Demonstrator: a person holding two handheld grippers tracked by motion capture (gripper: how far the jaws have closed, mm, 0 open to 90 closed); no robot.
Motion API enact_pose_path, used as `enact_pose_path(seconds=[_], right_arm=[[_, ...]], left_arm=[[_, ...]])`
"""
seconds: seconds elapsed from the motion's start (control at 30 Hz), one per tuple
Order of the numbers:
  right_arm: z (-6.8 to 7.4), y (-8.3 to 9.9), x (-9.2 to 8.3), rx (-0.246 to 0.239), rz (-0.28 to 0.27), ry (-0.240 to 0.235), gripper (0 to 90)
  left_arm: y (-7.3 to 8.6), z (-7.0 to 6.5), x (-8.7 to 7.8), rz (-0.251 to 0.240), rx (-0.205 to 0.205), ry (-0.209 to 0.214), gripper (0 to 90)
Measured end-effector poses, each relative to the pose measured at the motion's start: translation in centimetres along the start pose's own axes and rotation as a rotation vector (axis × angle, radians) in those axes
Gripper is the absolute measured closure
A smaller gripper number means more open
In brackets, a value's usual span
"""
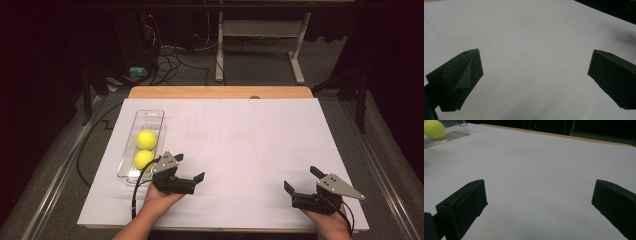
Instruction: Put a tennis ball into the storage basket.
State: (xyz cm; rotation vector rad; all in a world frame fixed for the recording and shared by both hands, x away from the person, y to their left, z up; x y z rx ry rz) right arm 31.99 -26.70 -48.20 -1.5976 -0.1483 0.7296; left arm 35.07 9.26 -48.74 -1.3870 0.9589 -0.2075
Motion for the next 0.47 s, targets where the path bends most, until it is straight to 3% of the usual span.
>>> enact_pose_path(seconds=[0.07, 0.13, 0.2, 0.47], right_arm=[[0.16, -0.14, -0.25, 0.005, -0.013, 0.003, 0.0], [0.19, -0.18, -0.42, 0.007, -0.018, 0.006, 0.0], [0.14, -0.16, -0.44, 0.014, -0.021, 0.008, 0.0], [-0.19, -0.06, -0.25, 0.029, -0.022, 0.015, 0.0]], left_arm=[[-0.1, 0.02, -0.26, -0.023, 0.006, -0.002, 0.7], [-0.25, 0.13, -0.45, -0.038, -0.019, 0.017, 0.7], [-0.25, 0.19, -0.4, -0.036, -0.026, 0.033, 0.8], [-0.11, 0.23, -0.16, -0.023, -0.029, 0.031, 0.8]])
Point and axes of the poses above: each handheld gripper's, and its own axes: x roughly forward along the jaws, y roughly out of its underside, z roughly to its left, the point moved 7 cm from there along x, roughly forward along the jaws, and after that the axes turned 5 degrees about -y, right-handed, at the moved point
